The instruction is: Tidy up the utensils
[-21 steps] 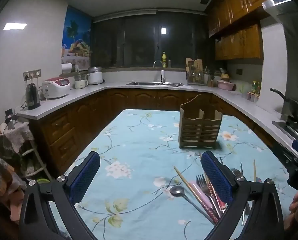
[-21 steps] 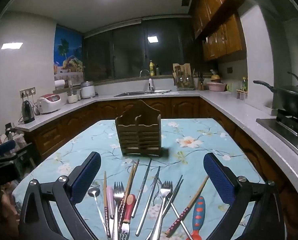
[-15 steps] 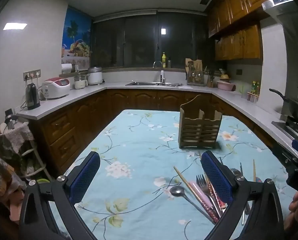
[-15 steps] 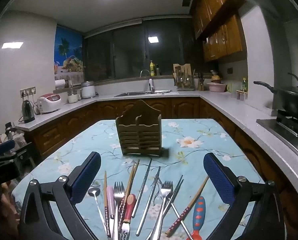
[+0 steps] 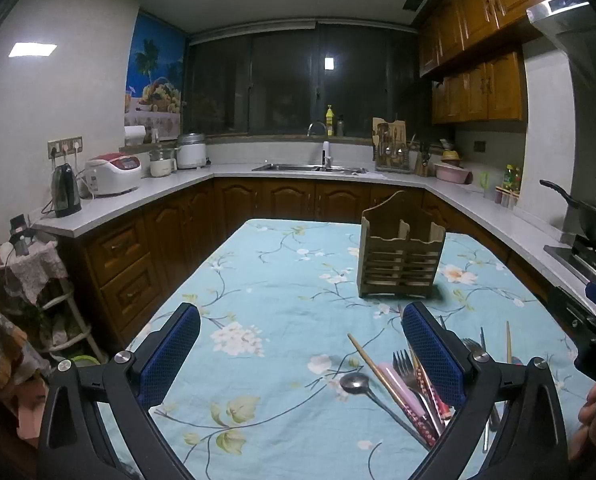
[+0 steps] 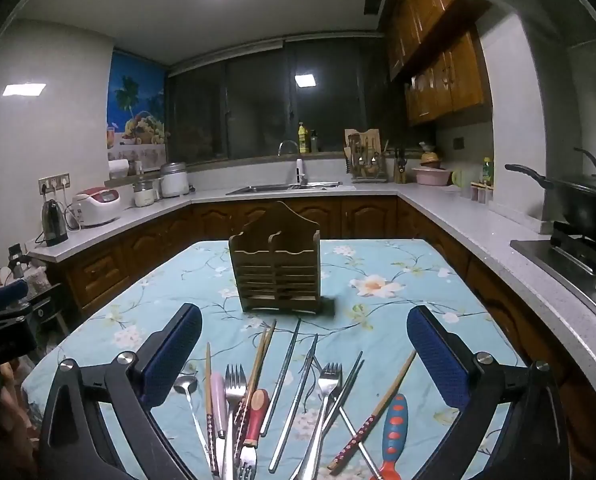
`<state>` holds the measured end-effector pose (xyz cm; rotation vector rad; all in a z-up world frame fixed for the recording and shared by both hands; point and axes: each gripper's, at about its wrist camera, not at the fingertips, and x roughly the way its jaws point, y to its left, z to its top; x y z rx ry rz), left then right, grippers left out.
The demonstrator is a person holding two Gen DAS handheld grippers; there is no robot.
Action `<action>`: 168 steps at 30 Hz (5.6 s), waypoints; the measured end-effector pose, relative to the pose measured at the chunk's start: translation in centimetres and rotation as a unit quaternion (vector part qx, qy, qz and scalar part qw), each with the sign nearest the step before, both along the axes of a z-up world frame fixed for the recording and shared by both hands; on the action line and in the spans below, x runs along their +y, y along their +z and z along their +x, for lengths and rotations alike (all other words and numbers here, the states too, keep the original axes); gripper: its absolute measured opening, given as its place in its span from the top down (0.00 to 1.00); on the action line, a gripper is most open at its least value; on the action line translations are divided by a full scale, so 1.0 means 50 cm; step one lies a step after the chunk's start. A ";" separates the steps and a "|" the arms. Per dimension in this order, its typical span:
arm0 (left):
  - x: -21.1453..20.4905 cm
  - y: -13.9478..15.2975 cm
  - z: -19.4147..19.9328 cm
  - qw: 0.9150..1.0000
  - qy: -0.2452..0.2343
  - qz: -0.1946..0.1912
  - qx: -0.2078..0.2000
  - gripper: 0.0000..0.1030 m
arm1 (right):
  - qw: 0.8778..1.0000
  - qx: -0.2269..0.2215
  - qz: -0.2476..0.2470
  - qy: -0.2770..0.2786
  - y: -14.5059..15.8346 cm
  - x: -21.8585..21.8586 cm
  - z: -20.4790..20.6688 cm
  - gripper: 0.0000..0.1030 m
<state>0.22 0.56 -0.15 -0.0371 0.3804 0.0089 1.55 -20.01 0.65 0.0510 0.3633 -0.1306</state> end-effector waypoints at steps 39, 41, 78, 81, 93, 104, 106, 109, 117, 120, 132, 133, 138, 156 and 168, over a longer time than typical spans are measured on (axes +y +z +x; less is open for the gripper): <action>0.002 0.001 -0.007 1.000 0.002 -0.001 0.000 0.01 | 1.000 -0.002 0.000 0.003 0.010 0.002 -0.001 0.00; 0.001 0.000 -0.007 1.000 0.003 0.000 0.000 0.01 | 1.000 -0.002 0.000 0.003 0.009 0.001 -0.002 0.00; 0.024 -0.038 0.141 0.991 -0.016 -0.030 0.132 0.01 | 0.995 0.095 0.036 -0.011 -0.060 -0.067 0.065 0.00; 0.030 -0.045 0.169 0.987 -0.014 -0.035 0.157 0.01 | 0.992 0.118 0.047 -0.021 -0.080 -0.085 0.076 0.00; 0.032 -0.084 0.309 0.970 -0.026 -0.053 0.236 0.02 | 0.975 0.194 0.083 -0.065 -0.144 -0.188 0.135 0.02; -0.032 -0.139 0.461 0.954 -0.052 -0.030 0.295 0.18 | 0.953 0.264 0.116 -0.093 -0.204 -0.262 0.205 0.25; -0.044 -0.150 0.482 0.951 -0.056 -0.023 0.304 0.19 | 0.950 0.272 0.121 -0.098 -0.212 -0.274 0.217 0.26; -0.063 -0.177 0.513 0.944 -0.065 -0.013 0.324 0.24 | 0.942 0.290 0.129 -0.108 -0.229 -0.294 0.239 0.34; -0.075 -0.228 0.560 0.930 -0.075 -0.020 0.358 0.42 | 0.929 0.323 0.137 -0.116 -0.268 -0.329 0.285 0.50; -0.084 -0.235 0.567 0.930 -0.078 -0.010 0.358 0.43 | 0.928 0.330 0.124 -0.118 -0.269 -0.330 0.299 0.56; -0.116 -0.248 0.569 0.933 -0.098 0.036 0.343 0.81 | 0.930 0.346 0.064 -0.103 -0.278 -0.283 0.349 0.92; -0.113 -0.247 0.569 0.933 -0.098 0.034 0.344 0.87 | 0.931 0.345 0.065 -0.103 -0.278 -0.284 0.349 0.92; -0.091 -0.241 0.578 0.931 -0.100 0.008 0.352 0.93 | 0.931 0.337 0.101 -0.094 -0.274 -0.292 0.348 0.94; -0.022 -0.159 0.527 0.935 -0.130 -0.070 0.323 1.00 | 0.948 0.278 0.143 -0.055 -0.190 -0.255 0.324 0.95; -0.035 -0.214 0.572 0.915 -0.086 -0.074 0.388 0.64 | 0.948 0.283 0.143 -0.032 -0.196 -0.219 0.324 0.95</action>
